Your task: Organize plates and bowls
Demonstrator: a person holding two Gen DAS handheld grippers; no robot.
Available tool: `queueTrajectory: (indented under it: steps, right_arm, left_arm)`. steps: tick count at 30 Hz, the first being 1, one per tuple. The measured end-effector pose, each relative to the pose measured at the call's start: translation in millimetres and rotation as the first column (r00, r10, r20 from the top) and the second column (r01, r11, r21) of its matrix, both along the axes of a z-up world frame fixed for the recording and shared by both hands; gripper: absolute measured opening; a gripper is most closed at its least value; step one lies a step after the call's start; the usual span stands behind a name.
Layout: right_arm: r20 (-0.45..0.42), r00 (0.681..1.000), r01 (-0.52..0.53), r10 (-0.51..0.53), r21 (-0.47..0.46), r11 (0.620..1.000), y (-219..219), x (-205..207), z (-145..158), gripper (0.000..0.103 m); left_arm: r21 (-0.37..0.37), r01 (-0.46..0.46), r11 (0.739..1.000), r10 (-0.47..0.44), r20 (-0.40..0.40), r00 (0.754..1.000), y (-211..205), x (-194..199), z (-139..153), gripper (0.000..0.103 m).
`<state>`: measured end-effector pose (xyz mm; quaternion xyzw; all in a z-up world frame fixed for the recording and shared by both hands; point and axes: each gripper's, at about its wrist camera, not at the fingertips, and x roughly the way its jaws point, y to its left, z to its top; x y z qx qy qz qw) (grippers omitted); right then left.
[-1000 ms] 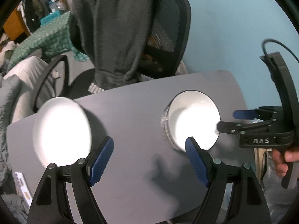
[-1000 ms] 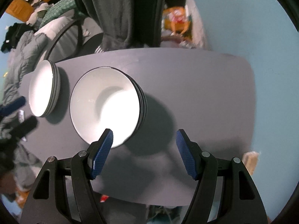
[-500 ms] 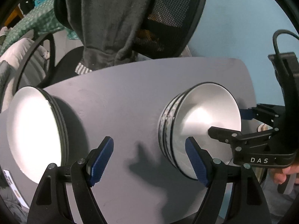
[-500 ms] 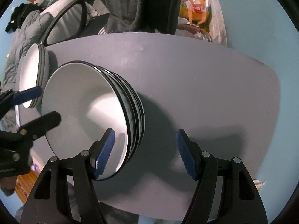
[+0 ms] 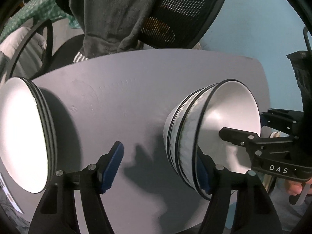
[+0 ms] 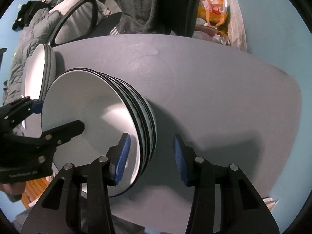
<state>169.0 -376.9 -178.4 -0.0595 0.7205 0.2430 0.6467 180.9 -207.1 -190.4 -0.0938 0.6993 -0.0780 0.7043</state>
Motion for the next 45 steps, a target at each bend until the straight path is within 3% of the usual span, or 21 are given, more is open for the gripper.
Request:
queueTrajectory:
  steps: [10,17,20,23,25,27,30,33,38,45]
  right_arm:
    - [-0.06,0.998,-0.012,0.014,0.043,0.999,3.3,6.2,-4.7,0.044]
    - [-0.028,0.999,-0.026,0.028,0.044,0.999,7.9,9.0,-4.0,0.045]
    - [-0.032,0.999,-0.023,0.024,0.049,0.999,7.1,10.8,-5.7,0.046]
    - [-0.054,0.999,0.006,-0.003,0.055,0.998,5.2,11.8,-7.5,0.046]
    - [-0.104,0.994,0.032,-0.025,0.063,0.997,3.6,12.7,-11.5,0.046]
    - [-0.135,0.99,0.055,-0.044,0.082,0.995,2.4,11.3,-12.7,0.04]
    - [-0.114,0.992,0.057,-0.048,0.084,0.995,1.8,7.6,-9.2,0.039]
    - [-0.116,0.99,0.087,-0.078,0.082,0.993,-2.5,6.9,-8.1,0.03]
    - [-0.164,0.98,0.126,-0.11,0.09,0.988,-5.7,10.4,-12.2,0.027]
    - [-0.163,0.981,0.123,-0.104,0.108,0.987,11.1,-6.3,-12.4,0.027]
  left_arm:
    - [-0.081,-0.055,0.995,0.052,-0.042,0.998,-1.3,10.7,-9.0,0.067]
    - [-0.128,-0.068,0.989,0.059,-0.072,0.996,-3.6,18.5,-11.5,0.06]
    - [-0.15,-0.064,0.987,0.053,-0.072,0.996,-5.0,20.6,-11.7,0.053]
    - [-0.191,-0.066,0.979,0.051,-0.083,0.995,-7.6,22.4,-11.6,0.036]
    - [-0.178,-0.061,0.982,0.046,-0.085,0.995,-10.9,24.0,-11.2,0.034]
    - [-0.162,-0.047,0.986,0.035,-0.077,0.996,-14.5,23.7,-9.8,0.034]
    - [-0.158,-0.048,0.986,0.036,-0.078,0.996,-13.1,22.9,-9.4,0.033]
    - [-0.16,-0.045,0.986,0.032,-0.083,0.996,-11.4,22.4,-8.3,0.031]
    - [-0.145,-0.035,0.989,0.023,-0.082,0.996,-9.8,17.4,-5.8,0.03]
    - [-0.115,-0.059,0.992,0.047,-0.102,0.994,11.2,-5.4,-5.0,0.028]
